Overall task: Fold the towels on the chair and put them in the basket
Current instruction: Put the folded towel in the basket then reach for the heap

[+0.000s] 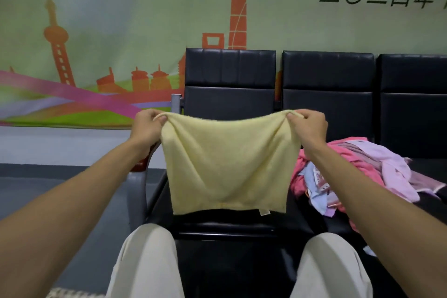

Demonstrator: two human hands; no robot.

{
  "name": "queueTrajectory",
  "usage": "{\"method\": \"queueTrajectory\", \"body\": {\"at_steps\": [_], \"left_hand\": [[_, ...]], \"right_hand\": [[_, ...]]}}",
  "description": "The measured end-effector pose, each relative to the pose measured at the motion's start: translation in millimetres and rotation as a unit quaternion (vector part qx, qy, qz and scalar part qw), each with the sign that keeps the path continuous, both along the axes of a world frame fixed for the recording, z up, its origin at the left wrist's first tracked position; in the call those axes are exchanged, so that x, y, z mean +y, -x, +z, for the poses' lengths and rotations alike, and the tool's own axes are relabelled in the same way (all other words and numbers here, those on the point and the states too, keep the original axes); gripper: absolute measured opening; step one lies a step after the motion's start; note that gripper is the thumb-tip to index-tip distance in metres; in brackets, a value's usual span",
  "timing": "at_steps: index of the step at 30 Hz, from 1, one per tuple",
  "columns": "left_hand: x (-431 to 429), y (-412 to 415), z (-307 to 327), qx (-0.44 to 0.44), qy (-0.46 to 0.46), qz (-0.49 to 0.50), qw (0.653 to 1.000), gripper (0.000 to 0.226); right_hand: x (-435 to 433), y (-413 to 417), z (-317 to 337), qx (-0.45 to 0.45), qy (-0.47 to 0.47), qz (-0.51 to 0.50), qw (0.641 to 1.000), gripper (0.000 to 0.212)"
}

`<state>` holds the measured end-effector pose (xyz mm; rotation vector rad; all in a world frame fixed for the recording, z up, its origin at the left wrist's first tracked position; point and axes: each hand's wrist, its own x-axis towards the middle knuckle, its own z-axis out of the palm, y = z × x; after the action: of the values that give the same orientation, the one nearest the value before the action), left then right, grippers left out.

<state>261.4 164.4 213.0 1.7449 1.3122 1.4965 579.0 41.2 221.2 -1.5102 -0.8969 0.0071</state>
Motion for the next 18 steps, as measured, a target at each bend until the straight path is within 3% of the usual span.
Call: {"method": "queueTrajectory", "body": {"at_steps": [3, 7, 9, 18], "left_hand": [[-1, 6, 12, -0.02, -0.029, -0.011, 0.999, 0.014], [-4, 9, 30, 0.202, -0.155, 0.072, 0.964, 0.022], [-3, 9, 31, 0.281, -0.16, 0.089, 0.942, 0.019], [17, 1, -23, 0.316, -0.087, 0.057, 0.943, 0.013]], "right_hand": [[-10, -1, 16, -0.031, -0.044, -0.025, 0.998, 0.019], [-8, -7, 27, -0.121, -0.022, -0.053, 0.991, 0.018], [-6, -11, 24, -0.143, 0.018, -0.062, 0.988, 0.018], [15, -26, -36, -0.136, 0.133, -0.034, 0.981, 0.017]]}}
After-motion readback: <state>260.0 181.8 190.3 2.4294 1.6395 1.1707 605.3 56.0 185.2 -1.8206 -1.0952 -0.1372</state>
